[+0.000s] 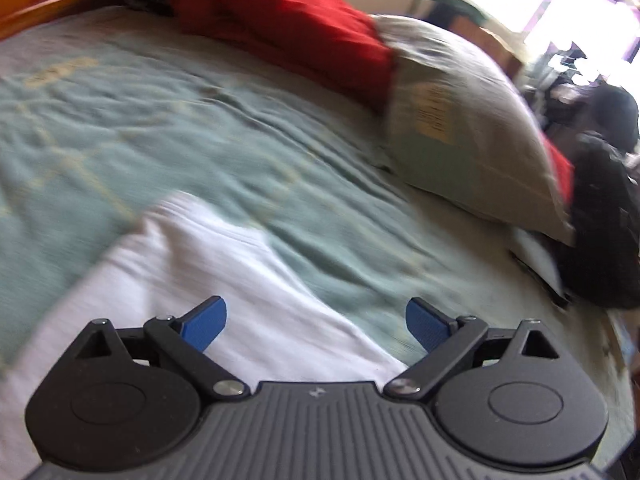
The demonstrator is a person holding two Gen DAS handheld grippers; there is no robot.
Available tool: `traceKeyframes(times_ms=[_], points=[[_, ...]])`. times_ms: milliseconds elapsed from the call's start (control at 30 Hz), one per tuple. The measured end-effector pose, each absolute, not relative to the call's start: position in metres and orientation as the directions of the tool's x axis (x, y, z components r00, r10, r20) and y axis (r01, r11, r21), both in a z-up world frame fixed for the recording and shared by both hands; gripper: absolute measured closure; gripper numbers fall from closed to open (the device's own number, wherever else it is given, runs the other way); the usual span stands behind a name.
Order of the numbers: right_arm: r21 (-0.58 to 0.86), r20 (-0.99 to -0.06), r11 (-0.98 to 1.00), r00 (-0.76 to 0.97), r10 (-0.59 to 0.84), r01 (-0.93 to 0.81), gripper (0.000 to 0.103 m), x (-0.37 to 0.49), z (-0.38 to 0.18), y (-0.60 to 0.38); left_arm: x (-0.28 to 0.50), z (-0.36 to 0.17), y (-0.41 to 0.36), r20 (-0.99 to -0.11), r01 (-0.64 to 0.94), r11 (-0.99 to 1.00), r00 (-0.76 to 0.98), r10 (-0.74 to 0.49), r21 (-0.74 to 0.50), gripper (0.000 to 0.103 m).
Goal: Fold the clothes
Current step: 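Open both tools and lift them away from the folded shirt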
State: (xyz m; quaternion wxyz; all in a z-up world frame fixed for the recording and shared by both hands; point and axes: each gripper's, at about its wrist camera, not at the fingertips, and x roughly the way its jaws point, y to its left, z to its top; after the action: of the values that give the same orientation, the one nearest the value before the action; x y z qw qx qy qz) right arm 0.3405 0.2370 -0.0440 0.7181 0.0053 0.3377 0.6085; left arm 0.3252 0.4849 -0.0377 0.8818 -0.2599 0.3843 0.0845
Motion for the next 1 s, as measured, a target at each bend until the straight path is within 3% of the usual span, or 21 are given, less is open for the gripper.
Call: traceKeyframes(times_ms=[167, 433, 700, 867, 1000], points=[[0.403, -0.495, 0.270, 0.040, 0.868, -0.874, 0.015, 0.339, -0.043, 0.238, 0.327, -0.045, 0.478, -0.756, -0.388, 0.841, 0.654, -0.038, -0.377, 0.007], [0.374, -0.536, 0.332, 0.090, 0.840, -0.866, 0.008, 0.353, -0.038, 0.228, 0.227, -0.006, 0.458, -0.709, -0.374, 0.828, 0.704, -0.040, -0.418, 0.007], [0.428, -0.579, 0.481, 0.176, 0.796, -0.765, 0.008, 0.386, -0.048, 0.213, 0.164, -0.053, 0.402, -0.713, -0.380, 0.775, 0.690, -0.125, -0.504, 0.007], [0.435, -0.570, 0.470, 0.170, 0.804, -0.768, 0.008, 0.385, -0.047, 0.214, 0.149, -0.032, 0.362, -0.701, -0.279, 0.894, 0.711, -0.052, -0.350, 0.007], [0.432, -0.568, 0.459, 0.161, 0.807, -0.776, 0.008, 0.381, -0.046, 0.216, 0.160, -0.039, 0.360, -0.695, -0.283, 0.910, 0.719, -0.007, -0.302, 0.007]])
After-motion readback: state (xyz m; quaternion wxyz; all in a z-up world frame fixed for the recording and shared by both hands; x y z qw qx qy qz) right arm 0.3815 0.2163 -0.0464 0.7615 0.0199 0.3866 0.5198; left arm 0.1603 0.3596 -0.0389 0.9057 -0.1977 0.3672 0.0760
